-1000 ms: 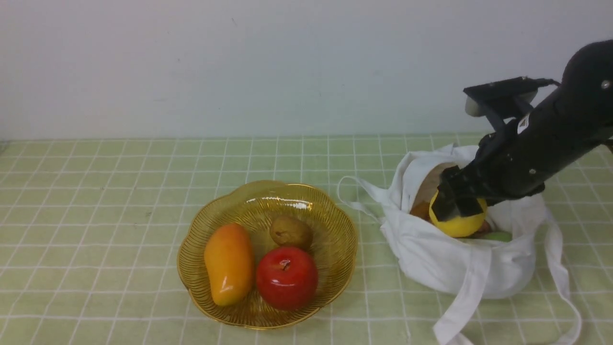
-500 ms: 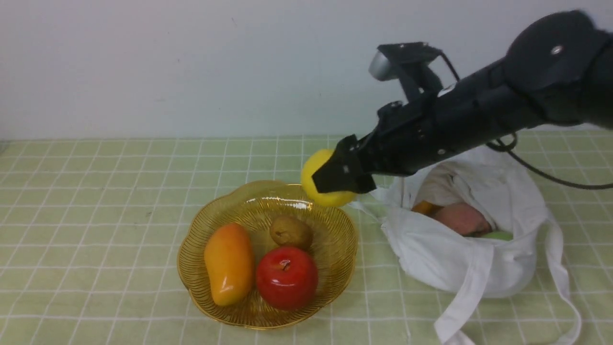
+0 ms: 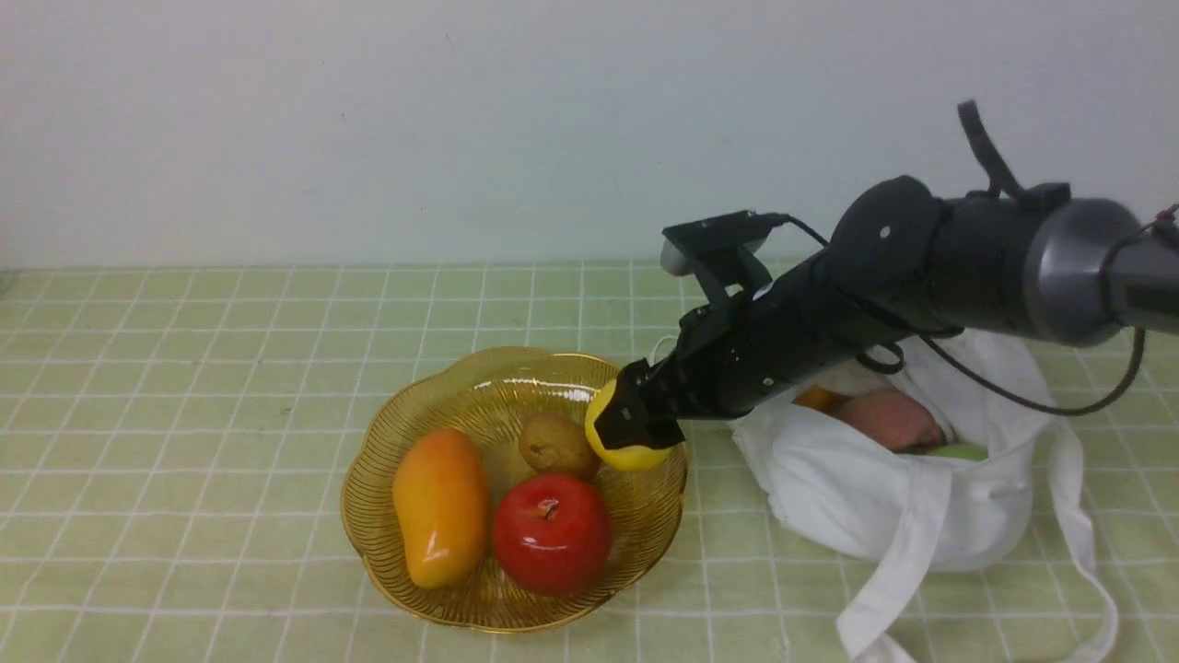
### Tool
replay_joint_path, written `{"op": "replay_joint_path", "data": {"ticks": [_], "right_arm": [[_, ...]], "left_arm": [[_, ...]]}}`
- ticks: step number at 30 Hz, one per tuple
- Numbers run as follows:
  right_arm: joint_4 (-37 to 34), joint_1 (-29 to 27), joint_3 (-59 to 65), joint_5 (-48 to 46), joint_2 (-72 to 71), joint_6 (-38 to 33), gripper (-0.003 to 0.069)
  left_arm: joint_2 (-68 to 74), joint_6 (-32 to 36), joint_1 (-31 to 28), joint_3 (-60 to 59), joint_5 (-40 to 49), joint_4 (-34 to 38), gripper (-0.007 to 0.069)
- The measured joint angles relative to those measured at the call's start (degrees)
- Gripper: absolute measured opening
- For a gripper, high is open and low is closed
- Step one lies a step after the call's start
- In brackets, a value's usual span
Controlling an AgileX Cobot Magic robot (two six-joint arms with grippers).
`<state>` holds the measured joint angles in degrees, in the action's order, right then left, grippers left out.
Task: Take the fruit out of the bag on the green coffee tablecloth and place them on the plate.
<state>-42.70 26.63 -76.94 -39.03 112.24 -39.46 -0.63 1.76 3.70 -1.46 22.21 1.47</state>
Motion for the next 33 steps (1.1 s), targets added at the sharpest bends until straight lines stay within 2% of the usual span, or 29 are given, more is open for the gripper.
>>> {"op": "replay_joint_path", "data": {"ticks": [7,15,22,24,25,28,29,30,32,33], "right_arm": [[2.45,0.0,0.0,0.46,0.63,0.65,0.0558],[2.58,0.0,-0.06,1.93,0.63,2.85,0.0672],[3.15,-0.11,-0.1,1.96,0.01,3.29,0.0657],[6.27,-0.94,-0.55,-0.44,-3.42,6.26,0.0569],[6.61,-1.04,-0.61,-0.61,-3.42,6.99,0.0559],[13.1,-3.09,-1.1,-2.98,-9.82,13.08,0.0332],[15.95,-4.18,-1.15,-4.18,-12.63,15.41,0.0223],[17.73,-4.91,-1.15,-5.11,-14.57,16.97,0.015],[22.13,-7.21,-1.15,-7.75,-21.05,21.6,0.0032],[22.42,-7.21,-1.15,-7.95,-21.64,21.96,0.0027]], "left_arm": [[0.0,0.0,0.0,0.0,0.0,0.0,-0.0008],[0.0,0.0,0.0,0.0,0.0,0.0,-0.0008],[0.0,0.0,0.0,0.0,0.0,0.0,-0.0008],[0.0,0.0,0.0,0.0,0.0,0.0,-0.0008],[0.0,0.0,0.0,0.0,0.0,0.0,-0.0008],[0.0,0.0,0.0,0.0,0.0,0.0,-0.0008],[0.0,0.0,0.0,0.0,0.0,0.0,-0.0008],[0.0,0.0,0.0,0.0,0.0,0.0,-0.0008],[0.0,0.0,0.0,0.0,0.0,0.0,-0.0008],[0.0,0.0,0.0,0.0,0.0,0.0,-0.0008]]}}
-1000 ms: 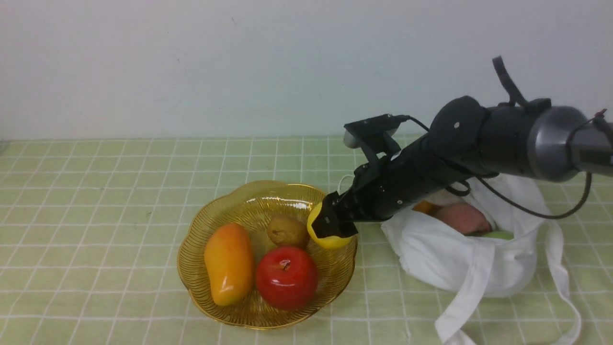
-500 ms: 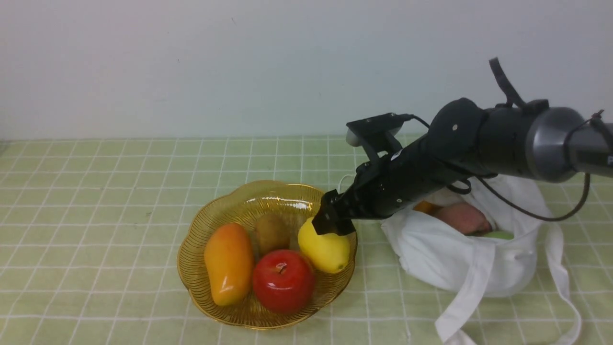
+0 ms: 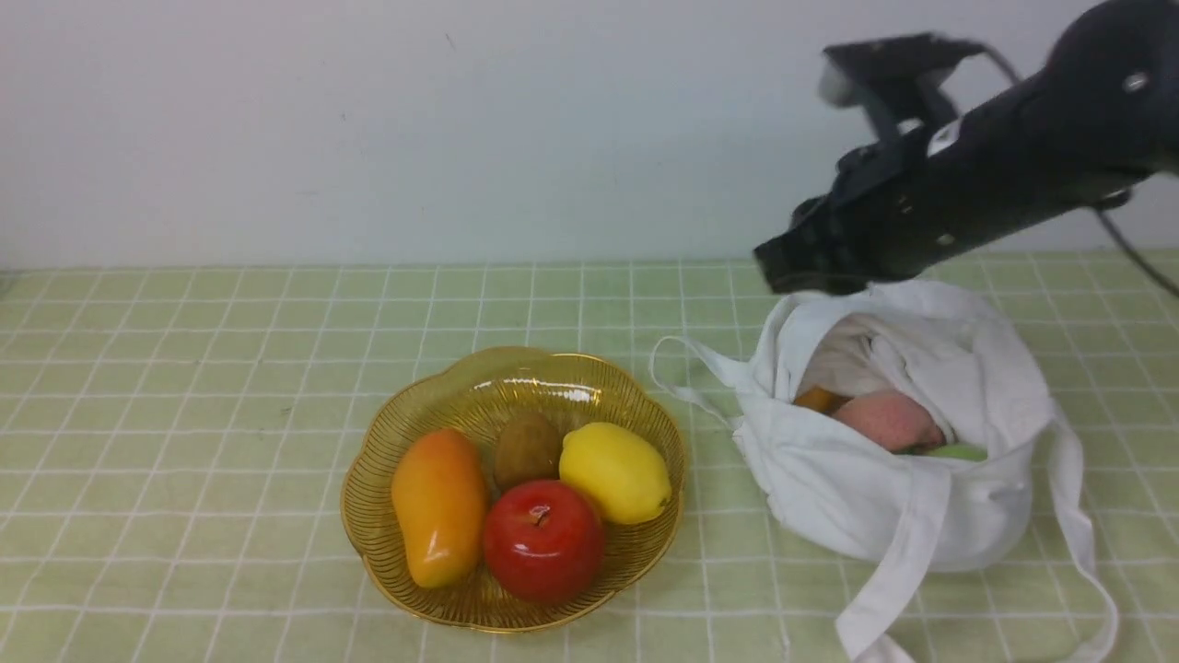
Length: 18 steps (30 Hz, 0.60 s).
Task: Take the fruit out of the bag on the green coffee tablecloth and place them on the plate.
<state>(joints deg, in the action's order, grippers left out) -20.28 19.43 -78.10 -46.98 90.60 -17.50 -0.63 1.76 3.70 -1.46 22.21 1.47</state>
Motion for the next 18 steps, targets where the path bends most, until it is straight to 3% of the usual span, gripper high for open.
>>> {"op": "replay_joint_path", "data": {"ticks": [3,11,16,18], "right_arm": [[4.43,-1.78,0.0,-1.85,-11.64,5.83,-0.0009],[10.78,-1.86,5.56,1.58,-38.86,16.27,-0.0013],[12.96,-1.86,20.11,11.04,-55.62,18.55,-0.0013],[13.86,-1.86,31.77,16.98,-66.02,18.61,-0.0013]], "left_arm": [[0.0,0.0,0.0,0.0,0.0,0.0,-0.0008],[0.0,0.0,0.0,0.0,0.0,0.0,-0.0008],[0.0,0.0,0.0,0.0,0.0,0.0,-0.0008],[0.0,0.0,0.0,0.0,0.0,0.0,-0.0008]]}}
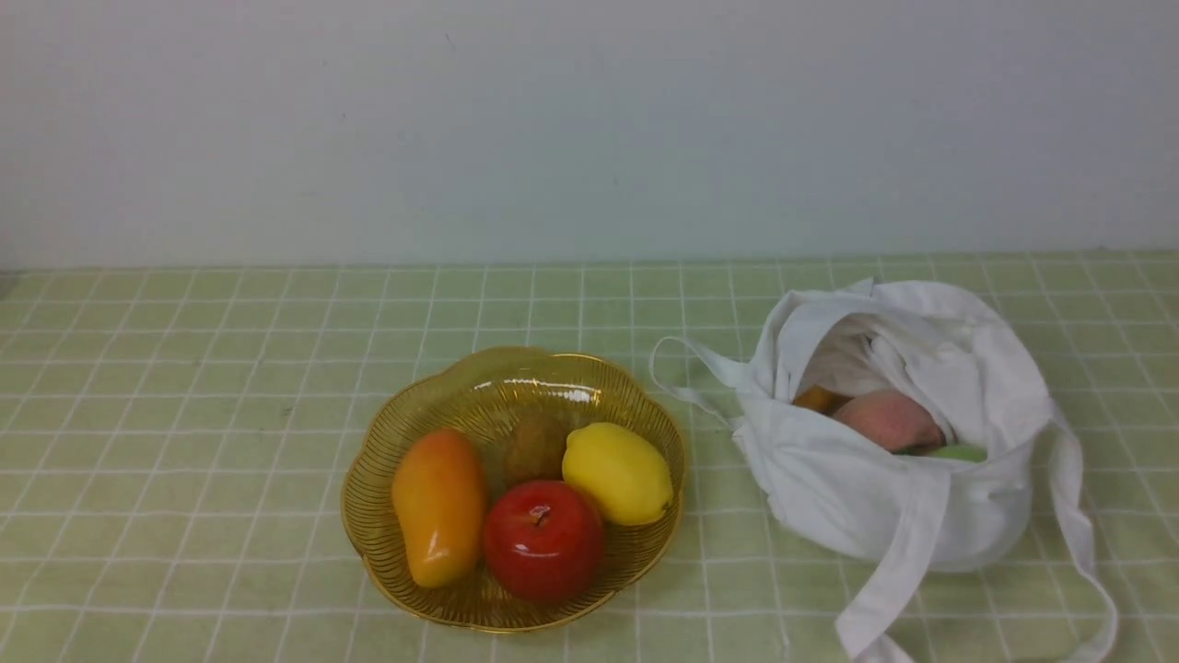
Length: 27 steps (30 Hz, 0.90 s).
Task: Take the fruit out of the bag on the green coffee tablecloth and place them on the plate.
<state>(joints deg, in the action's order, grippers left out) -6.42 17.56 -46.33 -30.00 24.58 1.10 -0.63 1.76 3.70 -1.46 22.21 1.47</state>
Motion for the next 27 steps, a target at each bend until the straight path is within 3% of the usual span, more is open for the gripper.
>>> {"op": "replay_joint_path", "data": {"ticks": [6,10,21,27], "right_arm": [[-0.06,0.0,24.5,10.3,-23.04,1.76,-0.0013],[-0.65,0.0,31.84,14.56,-25.3,2.31,-0.0013],[-2.48,0.0,37.14,16.18,-25.0,2.93,-0.0013],[4.86,0.0,37.14,16.17,-25.0,2.93,-0.0013]], "left_arm": [[0.0,0.0,0.0,0.0,0.0,0.0,-0.0008],[0.0,0.0,0.0,0.0,0.0,0.0,-0.0008],[0.0,0.0,0.0,0.0,0.0,-0.05,-0.0008],[0.0,0.0,0.0,0.0,0.0,-0.05,-0.0008]]}}
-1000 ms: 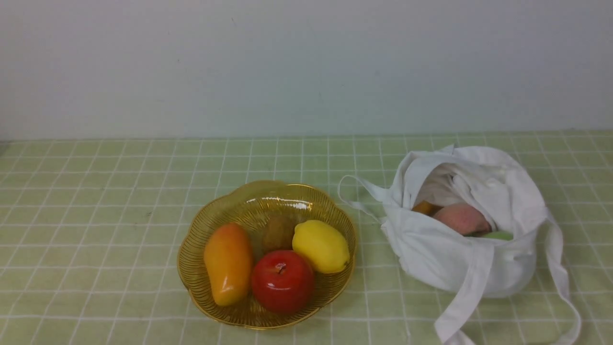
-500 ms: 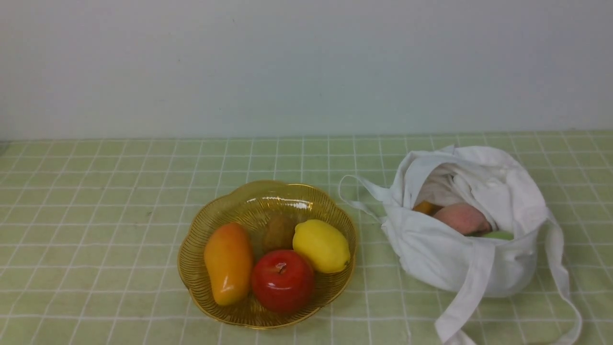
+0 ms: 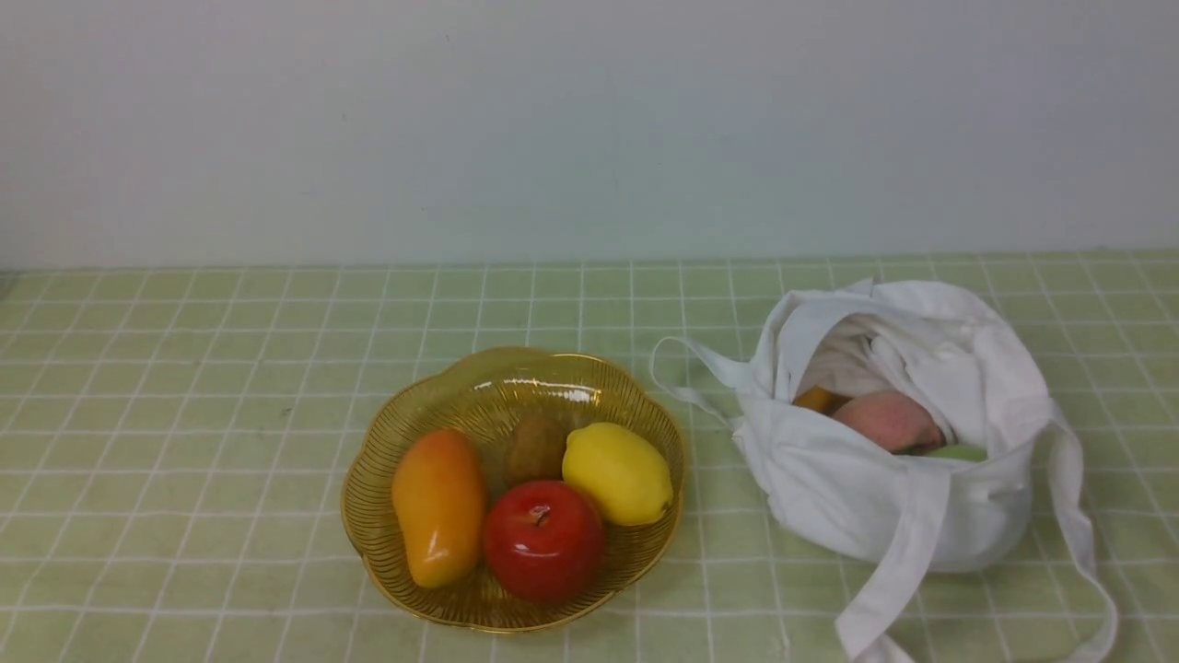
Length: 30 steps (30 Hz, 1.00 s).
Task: Take the fruit out of the bag on the green coffee tablecloth and place them on the plate.
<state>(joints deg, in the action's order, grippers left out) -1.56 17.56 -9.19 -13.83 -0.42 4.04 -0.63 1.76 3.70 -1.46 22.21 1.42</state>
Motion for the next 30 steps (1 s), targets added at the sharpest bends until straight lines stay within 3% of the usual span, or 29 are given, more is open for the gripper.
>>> {"op": "replay_joint_path", "data": {"ticks": [6,10,11,16,23,30], "right_arm": [[5.8,-2.0,0.0,-2.22,-0.11,0.01,-0.0013],[6.18,-8.66,0.0,-5.51,-0.3,0.01,-0.0013],[6.24,-13.15,0.0,-7.86,-0.3,0.01,-0.0013],[5.55,-19.48,0.21,-13.63,-0.3,0.05,-0.0013],[4.5,-20.66,10.15,-9.49,-0.3,0.05,-0.0013],[4.18,-20.66,10.3,-8.45,-0.3,0.05,-0.0013]], "left_arm": [[0.0,0.0,0.0,0.0,0.0,0.0,-0.0008],[0.0,0.0,0.0,0.0,0.0,0.0,-0.0008],[0.0,0.0,0.0,0.0,0.0,0.0,-0.0008],[0.0,0.0,0.0,0.0,0.0,0.0,-0.0008],[0.0,0.0,0.0,0.0,-0.06,0.0,-0.0008],[0.0,0.0,0.0,0.0,-0.06,0.0,-0.0008]]}}
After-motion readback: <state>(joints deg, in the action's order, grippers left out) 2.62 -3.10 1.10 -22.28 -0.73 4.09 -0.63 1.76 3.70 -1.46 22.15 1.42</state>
